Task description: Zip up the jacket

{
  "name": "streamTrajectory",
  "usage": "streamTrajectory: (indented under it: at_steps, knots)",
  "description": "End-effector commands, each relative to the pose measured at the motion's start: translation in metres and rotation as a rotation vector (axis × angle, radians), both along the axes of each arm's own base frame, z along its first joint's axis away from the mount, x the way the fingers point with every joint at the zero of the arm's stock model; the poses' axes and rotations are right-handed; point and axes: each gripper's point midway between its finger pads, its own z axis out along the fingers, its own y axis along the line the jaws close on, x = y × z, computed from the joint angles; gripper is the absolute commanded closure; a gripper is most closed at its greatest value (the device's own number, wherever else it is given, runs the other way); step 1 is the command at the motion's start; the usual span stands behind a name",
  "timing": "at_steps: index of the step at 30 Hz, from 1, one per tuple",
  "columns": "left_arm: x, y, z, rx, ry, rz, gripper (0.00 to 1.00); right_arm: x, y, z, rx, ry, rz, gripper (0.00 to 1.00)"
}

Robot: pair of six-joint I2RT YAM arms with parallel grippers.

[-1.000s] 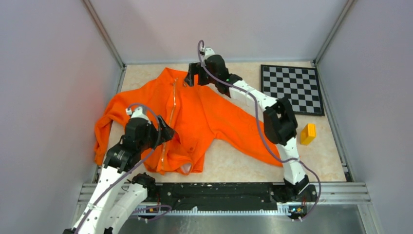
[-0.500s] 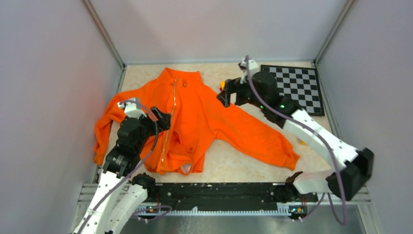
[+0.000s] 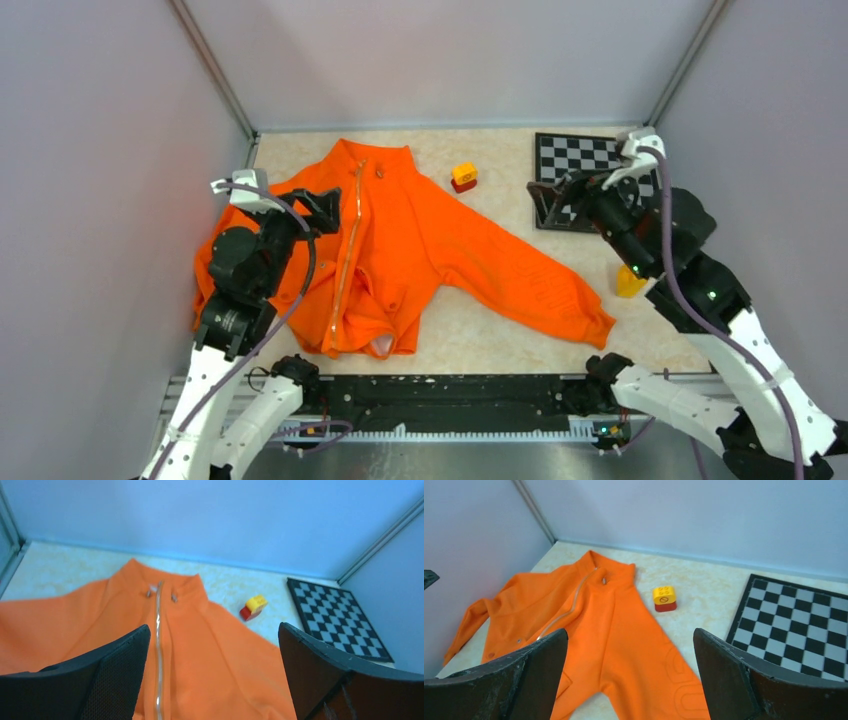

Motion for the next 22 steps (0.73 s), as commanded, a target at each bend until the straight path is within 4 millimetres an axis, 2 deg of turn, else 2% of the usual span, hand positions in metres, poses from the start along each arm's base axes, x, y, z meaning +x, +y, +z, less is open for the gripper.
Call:
streamTrajectory:
  at_steps: [1,7,12,18,22]
  knots:
    - [-0.005,-0.010,0.075,0.012,-0.216,-0.069,0.01,-0.024,-0.044,0.044,0.029,-0.109,-0.108,0.06]
    - [-0.022,-0.021,0.136,0.044,-0.377,-0.152,0.01,-0.066,-0.082,0.089,0.119,-0.254,-0.127,0.06]
    - [-0.031,-0.025,0.166,0.047,-0.466,-0.183,0.01,-0.091,-0.110,0.108,0.175,-0.333,-0.162,0.06]
    - [-0.036,-0.025,0.187,0.048,-0.529,-0.186,0.01,-0.107,-0.128,0.113,0.202,-0.375,-0.190,0.06]
    - [-0.034,-0.027,0.187,0.047,-0.536,-0.192,0.01,-0.114,-0.136,0.117,0.212,-0.396,-0.201,0.06]
